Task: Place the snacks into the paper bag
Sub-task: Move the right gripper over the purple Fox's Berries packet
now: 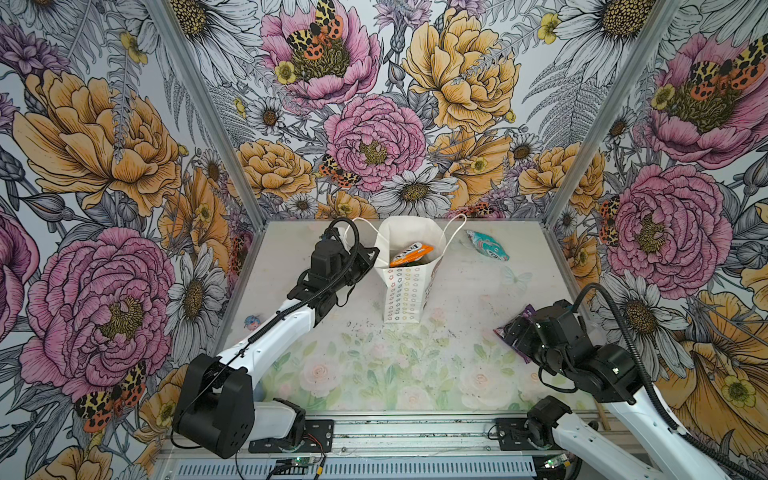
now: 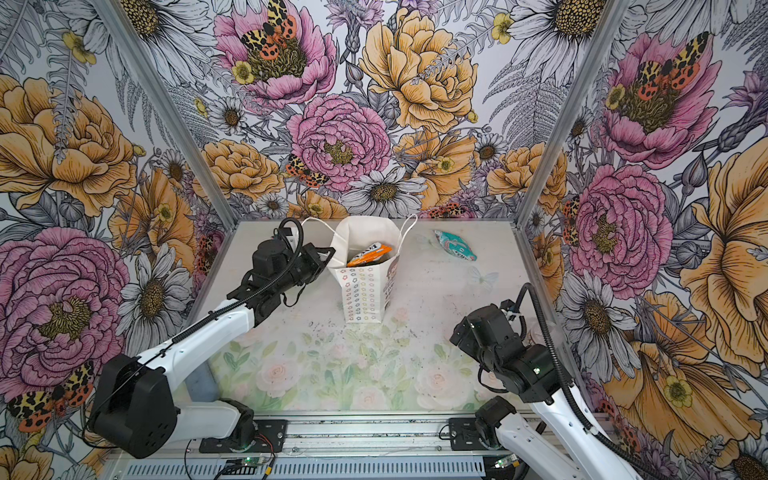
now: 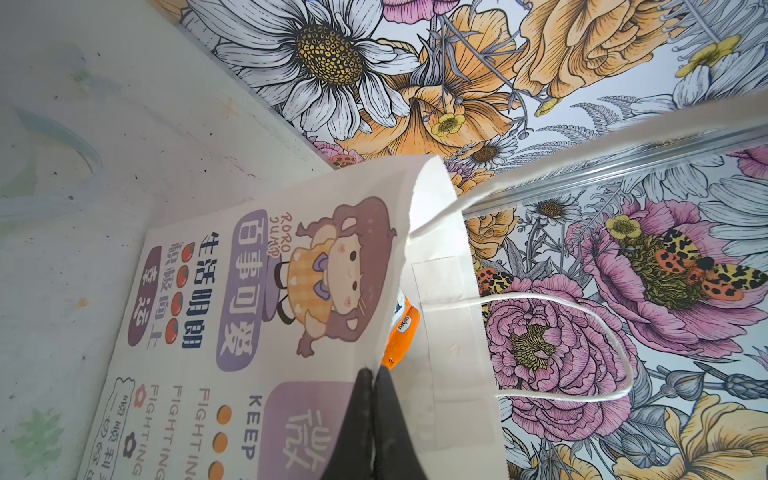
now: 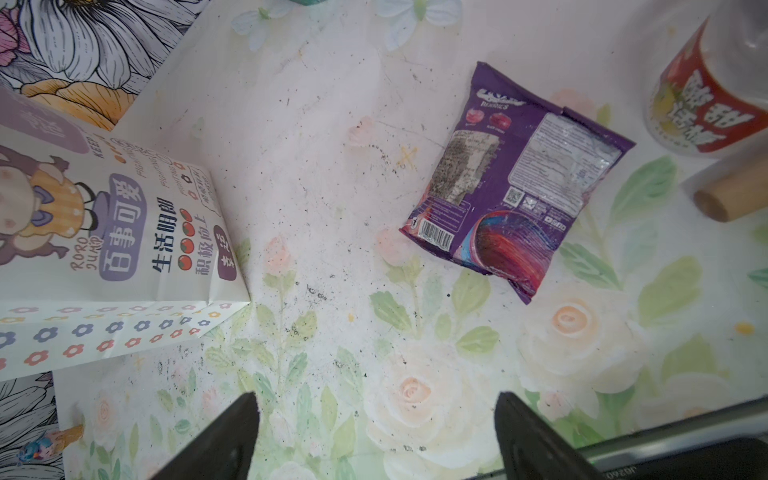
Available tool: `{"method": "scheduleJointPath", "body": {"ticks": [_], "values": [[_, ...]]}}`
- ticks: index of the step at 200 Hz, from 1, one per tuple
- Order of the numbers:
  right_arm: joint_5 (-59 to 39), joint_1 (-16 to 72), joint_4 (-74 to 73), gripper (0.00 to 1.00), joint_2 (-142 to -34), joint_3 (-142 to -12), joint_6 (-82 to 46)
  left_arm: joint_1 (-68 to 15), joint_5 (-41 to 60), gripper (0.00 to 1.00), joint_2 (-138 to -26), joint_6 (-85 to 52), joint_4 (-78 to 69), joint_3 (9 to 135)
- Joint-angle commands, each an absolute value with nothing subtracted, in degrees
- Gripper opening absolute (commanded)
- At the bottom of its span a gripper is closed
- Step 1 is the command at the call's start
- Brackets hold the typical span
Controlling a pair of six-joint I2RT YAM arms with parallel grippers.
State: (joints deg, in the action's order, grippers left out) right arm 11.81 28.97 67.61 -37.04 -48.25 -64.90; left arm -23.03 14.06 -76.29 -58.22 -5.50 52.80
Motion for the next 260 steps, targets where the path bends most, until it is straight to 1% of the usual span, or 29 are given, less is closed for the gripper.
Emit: {"method": "scheduleJointPath", "body": {"ticks": [1,52,95,124,150,199,221,260], "values": [[8.71,27.72,64.61,0.9,-35.75,-45.39,-70.09,-23.38,15.07,0.0,-76.99,-58.54,-6.64,53.63],[7.7,24.14,63.32,0.9,-31.61,-38.39,-74.54,-23.05,15.11,0.0,-76.99,-58.38,-6.46,53.61],[3.89,15.97,63.15,0.9,-29.55,-34.0,-71.57,-22.76,15.2,0.0,-76.99,-58.38,-6.16,53.61],[-0.1,9.52,60.66,0.91,-31.16,-31.34,-67.32,-22.64,15.21,0.0,-76.99,-58.35,-6.09,53.61],[-6.5,2.05,57.2,0.91,-33.95,-29.06,-62.43,-22.72,15.23,0.0,-76.91,-58.27,-5.8,53.68],[-13.18,-10.37,55.26,0.91,-38.83,-29.92,-52.33,-22.48,14.88,0.0,-76.92,-58.35,-5.59,53.46],[-15.11,-12.81,53.19,0.91,-41.26,-30.06,-50.05,-22.52,14.82,0.0,-76.82,-58.36,-5.64,53.36],[-15.33,-13.84,49.78,0.92,-43.79,-31.16,-49.35,-22.59,14.62,0.0,-76.64,-58.36,-5.58,53.35]]}}
